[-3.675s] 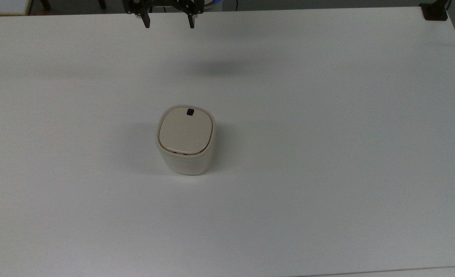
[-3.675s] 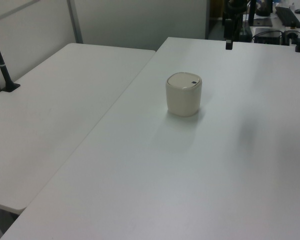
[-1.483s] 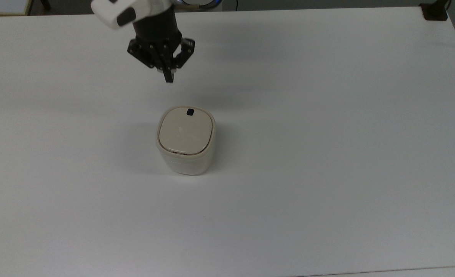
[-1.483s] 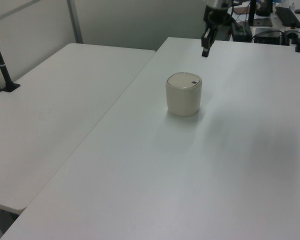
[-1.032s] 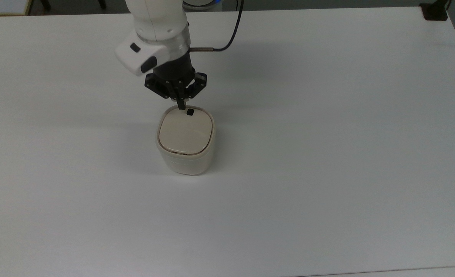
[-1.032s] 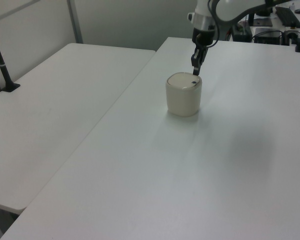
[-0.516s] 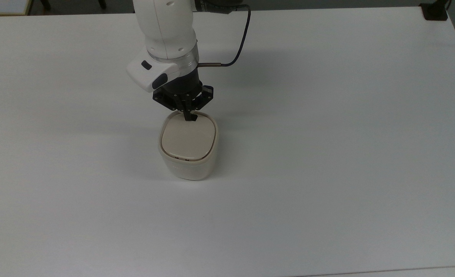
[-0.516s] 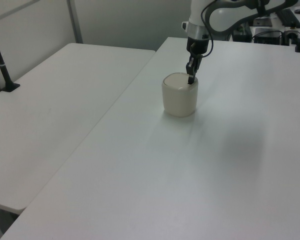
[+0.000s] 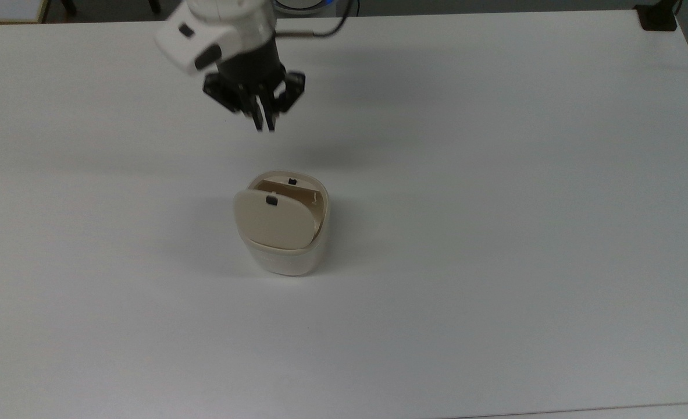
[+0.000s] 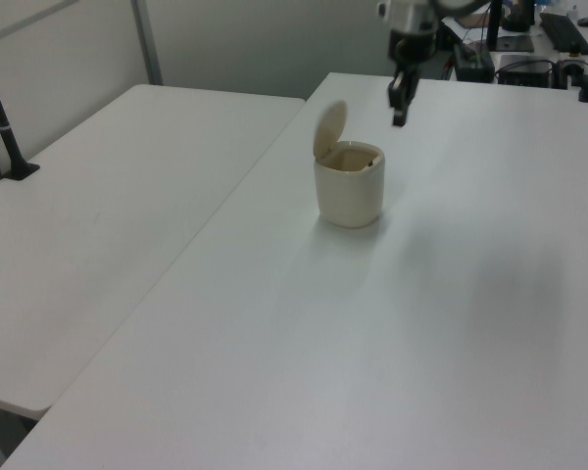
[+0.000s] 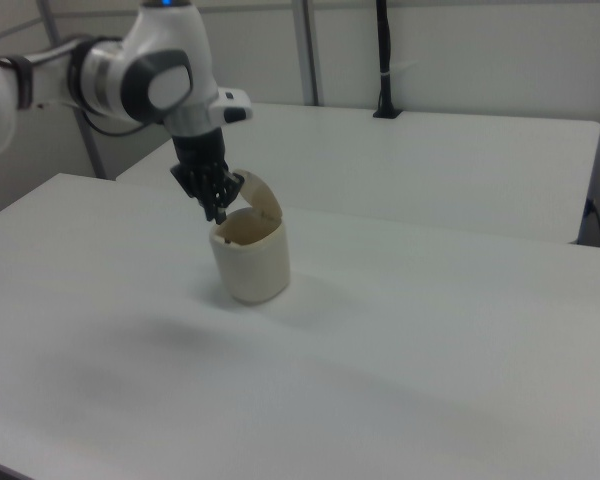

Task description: Open the trash bin

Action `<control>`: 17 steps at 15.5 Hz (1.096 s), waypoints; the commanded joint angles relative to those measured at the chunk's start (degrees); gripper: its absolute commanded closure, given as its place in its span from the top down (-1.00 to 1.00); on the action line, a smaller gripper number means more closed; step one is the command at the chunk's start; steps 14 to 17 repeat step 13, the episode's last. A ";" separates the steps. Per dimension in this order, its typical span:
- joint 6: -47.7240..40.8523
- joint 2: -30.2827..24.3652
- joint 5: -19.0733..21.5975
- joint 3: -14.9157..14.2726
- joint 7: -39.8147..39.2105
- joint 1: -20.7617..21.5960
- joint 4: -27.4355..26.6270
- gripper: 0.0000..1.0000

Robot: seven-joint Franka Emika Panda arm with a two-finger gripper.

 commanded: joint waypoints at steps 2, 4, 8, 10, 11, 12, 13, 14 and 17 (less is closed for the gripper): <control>-8.75 -8.30 -3.90 -1.25 0.52 -0.08 -3.13 1.00; -10.07 -9.10 -3.90 -2.13 0.69 0.09 -3.05 1.00; -11.12 -9.63 -3.90 -2.92 0.69 0.09 -3.05 1.00; -11.39 -9.63 -3.98 -3.01 0.69 0.27 -3.05 1.00; -11.39 -9.63 -3.98 -3.01 0.61 0.27 -3.05 1.00; -11.39 -9.63 -3.98 -3.01 0.61 0.27 -3.05 1.00; -11.39 -9.63 -4.07 -3.01 0.61 0.27 -3.05 1.00; -11.39 -9.63 -4.07 -3.01 0.61 0.27 -3.05 1.00; -11.39 -9.63 -4.07 -3.01 0.61 0.27 -3.05 1.00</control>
